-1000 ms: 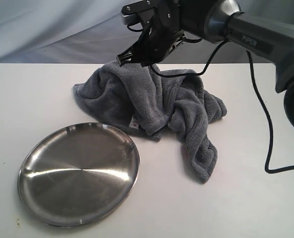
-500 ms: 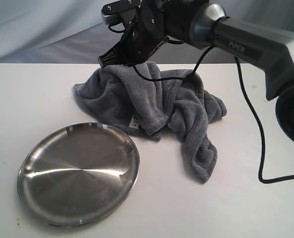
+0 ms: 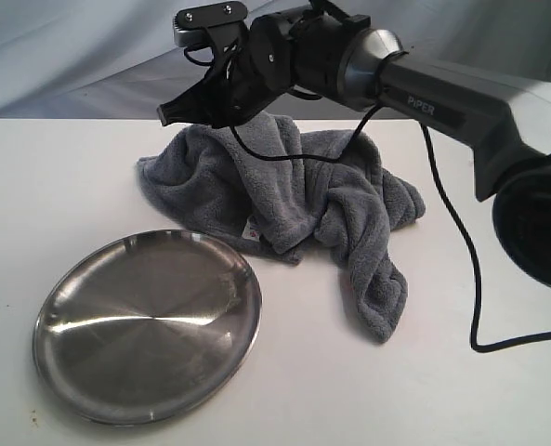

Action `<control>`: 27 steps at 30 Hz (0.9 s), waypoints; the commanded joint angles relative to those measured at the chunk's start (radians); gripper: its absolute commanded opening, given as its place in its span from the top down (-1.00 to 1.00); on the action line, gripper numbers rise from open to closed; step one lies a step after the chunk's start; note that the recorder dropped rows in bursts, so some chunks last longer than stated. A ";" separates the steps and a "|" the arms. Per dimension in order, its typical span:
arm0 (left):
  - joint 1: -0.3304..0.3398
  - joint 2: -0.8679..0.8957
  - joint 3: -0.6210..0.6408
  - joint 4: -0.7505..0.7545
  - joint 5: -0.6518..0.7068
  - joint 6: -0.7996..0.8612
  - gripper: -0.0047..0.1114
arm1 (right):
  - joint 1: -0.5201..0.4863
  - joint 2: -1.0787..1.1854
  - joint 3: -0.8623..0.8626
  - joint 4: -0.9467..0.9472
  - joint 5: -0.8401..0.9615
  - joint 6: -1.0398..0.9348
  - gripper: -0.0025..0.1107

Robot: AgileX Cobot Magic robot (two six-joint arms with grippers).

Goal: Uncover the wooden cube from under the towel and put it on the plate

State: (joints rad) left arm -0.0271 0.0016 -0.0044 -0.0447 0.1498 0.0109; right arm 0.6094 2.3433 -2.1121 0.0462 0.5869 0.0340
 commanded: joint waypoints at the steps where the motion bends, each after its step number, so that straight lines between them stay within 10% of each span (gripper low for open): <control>1: -0.001 -0.002 0.004 0.001 -0.004 -0.001 0.89 | 0.023 0.014 -0.006 0.018 -0.023 -0.003 0.96; 16: -0.001 -0.002 0.004 0.001 -0.004 -0.003 0.89 | 0.210 -0.017 0.041 -0.076 0.175 -0.007 0.96; 27: -0.001 -0.002 0.004 0.001 -0.004 -0.001 0.89 | 0.101 -0.294 0.578 -0.181 -0.100 0.053 0.96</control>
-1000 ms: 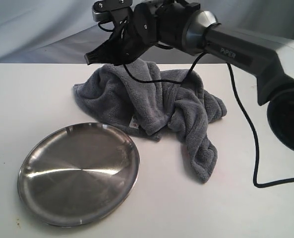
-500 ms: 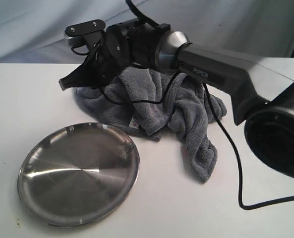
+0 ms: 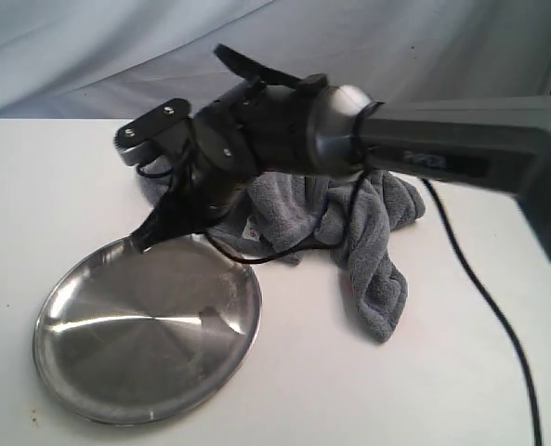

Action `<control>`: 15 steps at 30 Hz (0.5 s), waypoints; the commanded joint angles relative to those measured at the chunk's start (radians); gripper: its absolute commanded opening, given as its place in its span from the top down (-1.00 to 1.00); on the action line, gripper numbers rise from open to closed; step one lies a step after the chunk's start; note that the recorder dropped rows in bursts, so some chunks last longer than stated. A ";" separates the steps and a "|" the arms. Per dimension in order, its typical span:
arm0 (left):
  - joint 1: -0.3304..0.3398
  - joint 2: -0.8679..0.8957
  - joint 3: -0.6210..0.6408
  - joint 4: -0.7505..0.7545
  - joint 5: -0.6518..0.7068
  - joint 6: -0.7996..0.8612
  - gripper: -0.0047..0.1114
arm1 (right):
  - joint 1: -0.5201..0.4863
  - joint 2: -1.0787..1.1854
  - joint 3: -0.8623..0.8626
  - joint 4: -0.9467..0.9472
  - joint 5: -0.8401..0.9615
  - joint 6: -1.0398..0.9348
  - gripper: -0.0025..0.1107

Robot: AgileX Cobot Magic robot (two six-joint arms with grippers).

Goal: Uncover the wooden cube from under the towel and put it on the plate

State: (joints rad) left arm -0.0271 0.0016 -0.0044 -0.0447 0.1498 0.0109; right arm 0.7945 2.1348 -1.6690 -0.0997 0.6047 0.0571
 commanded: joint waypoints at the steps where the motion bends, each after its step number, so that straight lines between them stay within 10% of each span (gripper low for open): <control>1: -0.001 -0.002 0.004 0.001 -0.004 -0.003 0.89 | -0.143 -0.104 0.164 -0.035 -0.153 0.034 0.96; 7: -0.001 -0.002 0.004 0.001 -0.004 -0.003 0.89 | -0.356 -0.057 0.088 0.008 -0.218 0.034 0.96; 15: -0.001 -0.002 0.004 0.001 -0.004 -0.003 0.89 | -0.326 0.135 -0.326 0.029 0.066 0.019 0.96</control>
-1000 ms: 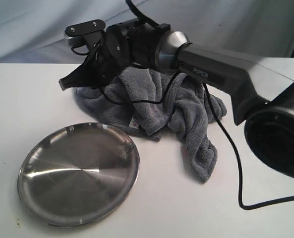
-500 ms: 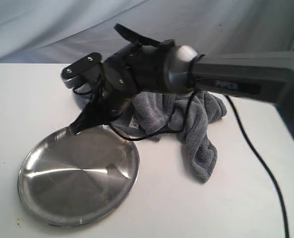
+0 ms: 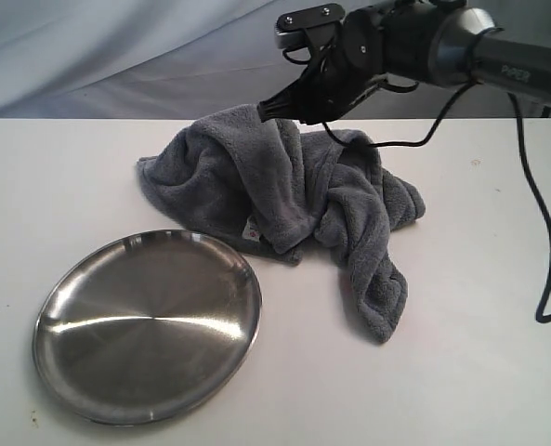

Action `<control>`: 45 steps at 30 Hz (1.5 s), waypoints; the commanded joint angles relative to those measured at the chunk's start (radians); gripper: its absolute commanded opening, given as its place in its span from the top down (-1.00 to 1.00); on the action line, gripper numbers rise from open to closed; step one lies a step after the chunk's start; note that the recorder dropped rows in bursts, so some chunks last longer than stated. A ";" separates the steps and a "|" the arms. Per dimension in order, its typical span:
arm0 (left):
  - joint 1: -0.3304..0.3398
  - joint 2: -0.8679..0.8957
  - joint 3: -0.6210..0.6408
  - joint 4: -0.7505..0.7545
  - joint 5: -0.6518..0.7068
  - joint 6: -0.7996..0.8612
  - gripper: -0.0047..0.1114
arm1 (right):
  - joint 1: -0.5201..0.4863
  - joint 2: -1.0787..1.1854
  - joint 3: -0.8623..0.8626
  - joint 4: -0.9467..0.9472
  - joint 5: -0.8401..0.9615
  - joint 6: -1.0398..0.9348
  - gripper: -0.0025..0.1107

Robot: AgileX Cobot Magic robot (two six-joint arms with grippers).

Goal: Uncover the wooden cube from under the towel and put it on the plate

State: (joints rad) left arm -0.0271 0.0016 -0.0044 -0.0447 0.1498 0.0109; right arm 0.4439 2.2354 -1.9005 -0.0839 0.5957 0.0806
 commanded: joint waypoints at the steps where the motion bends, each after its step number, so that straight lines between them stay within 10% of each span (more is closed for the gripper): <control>1: -0.001 -0.002 0.004 0.001 -0.004 -0.003 0.89 | 0.030 0.038 -0.114 0.023 0.082 -0.005 0.96; 45: -0.001 -0.002 0.004 0.001 -0.004 -0.001 0.89 | 0.138 0.148 -0.208 0.150 -0.092 -0.005 0.96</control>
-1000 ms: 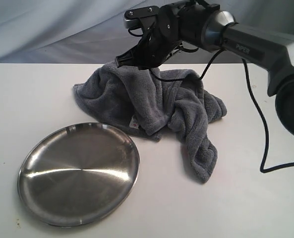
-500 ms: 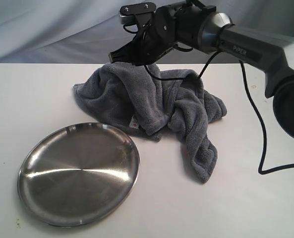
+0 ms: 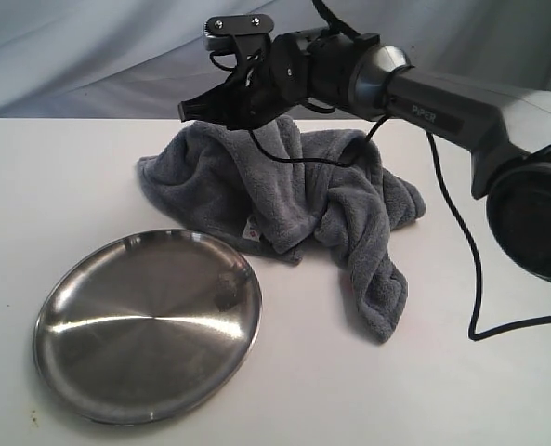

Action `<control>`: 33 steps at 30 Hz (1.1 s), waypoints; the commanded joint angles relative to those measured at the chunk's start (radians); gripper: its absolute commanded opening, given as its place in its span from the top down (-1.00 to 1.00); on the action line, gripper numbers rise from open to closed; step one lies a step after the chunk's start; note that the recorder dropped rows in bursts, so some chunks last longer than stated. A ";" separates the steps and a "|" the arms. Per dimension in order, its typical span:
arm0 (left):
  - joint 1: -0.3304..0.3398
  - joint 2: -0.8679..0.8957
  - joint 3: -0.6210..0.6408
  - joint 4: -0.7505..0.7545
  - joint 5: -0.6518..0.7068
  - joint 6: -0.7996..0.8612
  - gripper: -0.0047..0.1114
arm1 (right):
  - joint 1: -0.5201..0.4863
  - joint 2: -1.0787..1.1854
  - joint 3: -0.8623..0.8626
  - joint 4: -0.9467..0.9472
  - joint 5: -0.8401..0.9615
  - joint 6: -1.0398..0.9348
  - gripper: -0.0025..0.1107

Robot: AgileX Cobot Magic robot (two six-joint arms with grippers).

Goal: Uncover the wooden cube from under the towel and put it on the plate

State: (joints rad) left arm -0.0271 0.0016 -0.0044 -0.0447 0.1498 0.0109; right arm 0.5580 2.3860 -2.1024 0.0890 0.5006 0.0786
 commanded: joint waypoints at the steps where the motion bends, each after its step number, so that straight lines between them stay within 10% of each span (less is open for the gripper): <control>1: -0.001 -0.002 0.004 0.001 -0.004 -0.001 0.89 | 0.036 -0.005 -0.006 -0.021 0.008 -0.016 0.96; 21: -0.001 -0.002 0.004 0.001 -0.004 0.000 0.89 | 0.273 -0.018 0.031 -0.077 0.289 -0.109 0.96; 33: -0.001 -0.002 0.004 0.001 -0.004 -0.003 0.89 | 0.245 -0.329 0.665 -0.183 0.057 -0.104 0.96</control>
State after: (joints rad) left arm -0.0271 0.0016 -0.0044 -0.0447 0.1498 0.0109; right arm 0.8395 2.1356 -1.5474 -0.0706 0.6412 -0.0240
